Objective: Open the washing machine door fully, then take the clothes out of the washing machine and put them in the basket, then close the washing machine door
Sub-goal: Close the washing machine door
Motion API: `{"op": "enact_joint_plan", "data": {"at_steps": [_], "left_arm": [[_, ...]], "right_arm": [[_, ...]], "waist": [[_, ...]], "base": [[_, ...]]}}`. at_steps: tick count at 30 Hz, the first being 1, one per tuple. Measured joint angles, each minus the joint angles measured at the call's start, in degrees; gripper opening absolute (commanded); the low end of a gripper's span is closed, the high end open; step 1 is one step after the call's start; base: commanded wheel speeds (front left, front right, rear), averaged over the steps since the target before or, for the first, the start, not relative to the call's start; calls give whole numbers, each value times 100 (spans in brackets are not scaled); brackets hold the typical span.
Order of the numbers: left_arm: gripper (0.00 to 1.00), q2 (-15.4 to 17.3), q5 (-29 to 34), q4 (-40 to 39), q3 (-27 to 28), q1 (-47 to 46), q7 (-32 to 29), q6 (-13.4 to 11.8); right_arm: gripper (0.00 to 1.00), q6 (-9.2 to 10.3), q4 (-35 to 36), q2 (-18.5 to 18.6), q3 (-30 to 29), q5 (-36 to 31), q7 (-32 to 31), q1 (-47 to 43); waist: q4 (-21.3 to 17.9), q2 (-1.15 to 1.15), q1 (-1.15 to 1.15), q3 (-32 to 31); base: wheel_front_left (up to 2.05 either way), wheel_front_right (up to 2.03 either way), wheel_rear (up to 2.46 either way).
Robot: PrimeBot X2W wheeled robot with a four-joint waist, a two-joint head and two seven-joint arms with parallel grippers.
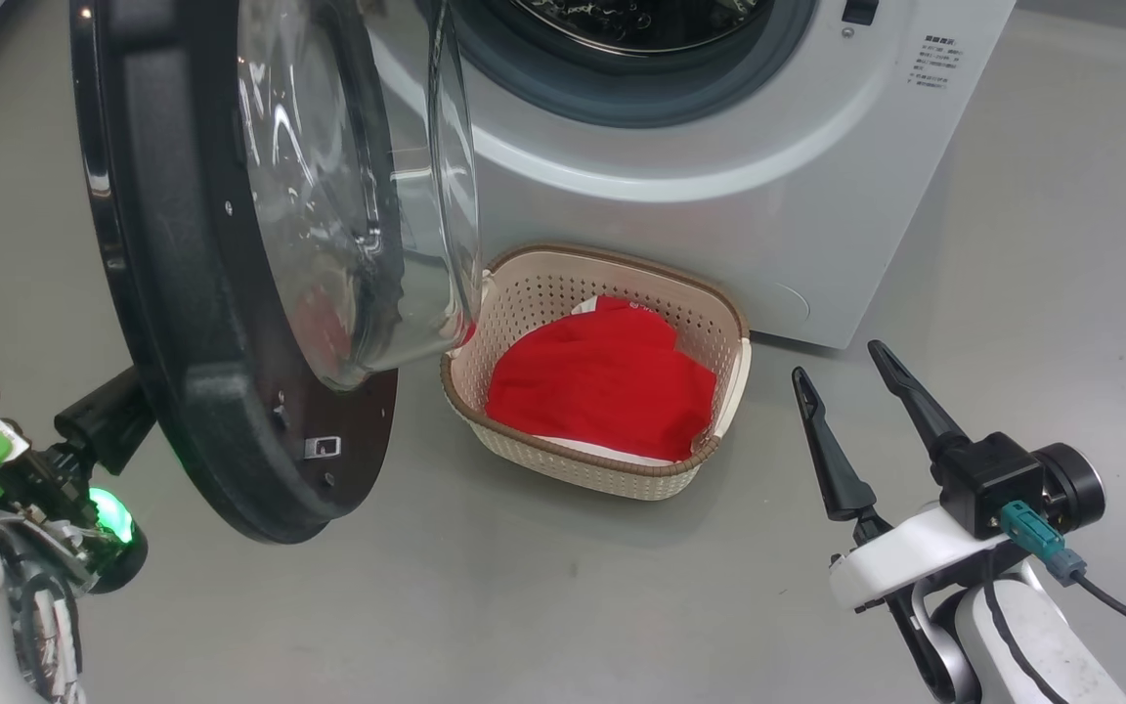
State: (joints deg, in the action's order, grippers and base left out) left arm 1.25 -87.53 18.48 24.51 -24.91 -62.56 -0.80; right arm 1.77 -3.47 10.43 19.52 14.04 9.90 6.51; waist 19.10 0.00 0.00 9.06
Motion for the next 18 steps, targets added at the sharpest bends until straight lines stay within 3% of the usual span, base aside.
{"op": "enact_joint_plan", "data": {"at_steps": [5, 10, 13, 18], "left_arm": [[0, -26, 221, -226, 134, 206, 536, 20], [0, 38, 1173, -536, 160, 432, 1244, 450], [0, 335, 1959, -708, -7, 672, 1667, 738], [0, 798, 3156, -1001, -205, 1127, 2421, 814]], "right_arm": [[100, 41, -13, -4, -4, 7, 8, -4], [100, 42, -34, -5, -13, 9, 53, -19], [100, 47, -44, -5, -34, 9, 58, -29], [100, 46, -56, -20, -12, 33, 58, -42]], "waist": [[2, 0, 0, -11], [30, 0, 0, -17], [61, 0, 0, -24], [106, 0, 0, -33]], "base": [[0, 0, 0], [0, 0, 0], [0, 0, 0], [0, 0, 0]]}}
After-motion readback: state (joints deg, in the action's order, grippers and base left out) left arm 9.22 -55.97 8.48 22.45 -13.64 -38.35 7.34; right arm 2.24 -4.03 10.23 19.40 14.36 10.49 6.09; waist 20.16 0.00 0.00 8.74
